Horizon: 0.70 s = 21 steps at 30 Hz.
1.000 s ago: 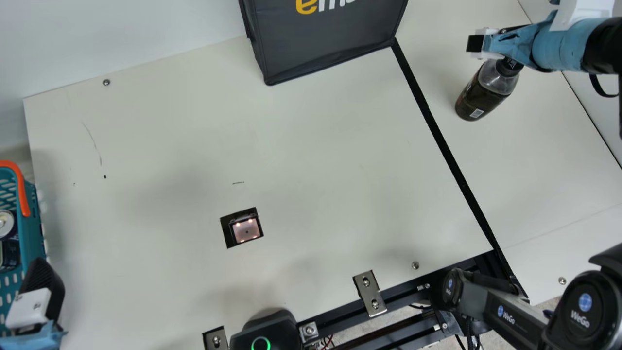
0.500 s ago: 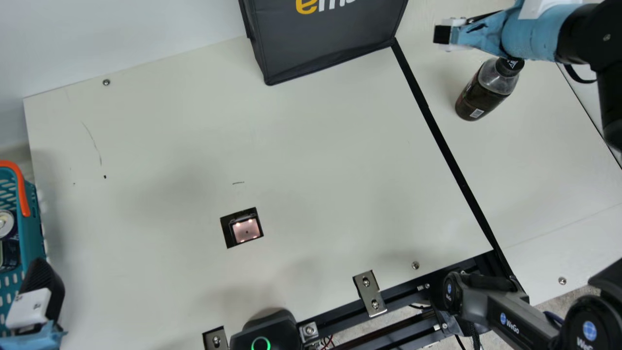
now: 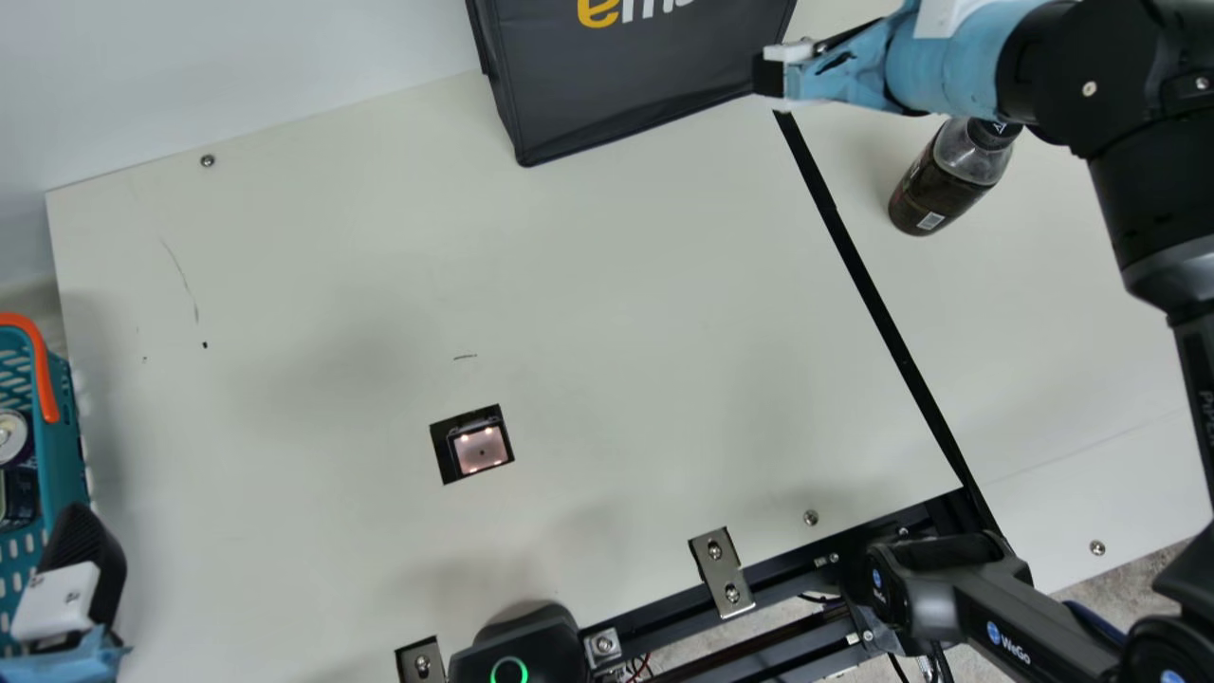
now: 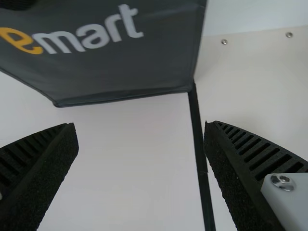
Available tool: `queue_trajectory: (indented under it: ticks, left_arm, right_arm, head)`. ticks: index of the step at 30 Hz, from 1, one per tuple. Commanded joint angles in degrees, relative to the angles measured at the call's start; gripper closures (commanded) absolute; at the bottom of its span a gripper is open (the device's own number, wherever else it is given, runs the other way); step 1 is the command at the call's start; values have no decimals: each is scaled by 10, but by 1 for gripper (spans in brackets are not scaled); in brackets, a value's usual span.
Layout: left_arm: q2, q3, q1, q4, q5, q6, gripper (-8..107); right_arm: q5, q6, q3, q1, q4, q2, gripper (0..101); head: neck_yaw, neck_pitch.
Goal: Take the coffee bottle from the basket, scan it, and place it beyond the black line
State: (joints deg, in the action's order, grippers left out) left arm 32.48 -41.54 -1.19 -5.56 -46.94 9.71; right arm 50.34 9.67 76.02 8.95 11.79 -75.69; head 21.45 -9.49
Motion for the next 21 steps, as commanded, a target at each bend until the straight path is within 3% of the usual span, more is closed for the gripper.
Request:
queue_trajectory:
  ticks: [1, 21]
  left_arm:
    - [0, 0, 0, 0, 0, 0, 9]
    - [0, 0, 0, 0, 0, 0, 9]
  right_arm:
    - [-1, -9, 4, -18, -6, -1, 10]
    - [-5, -55, 32, -107, -50, 13, 10]
  head:
    - [1, 16]
    - [1, 16]
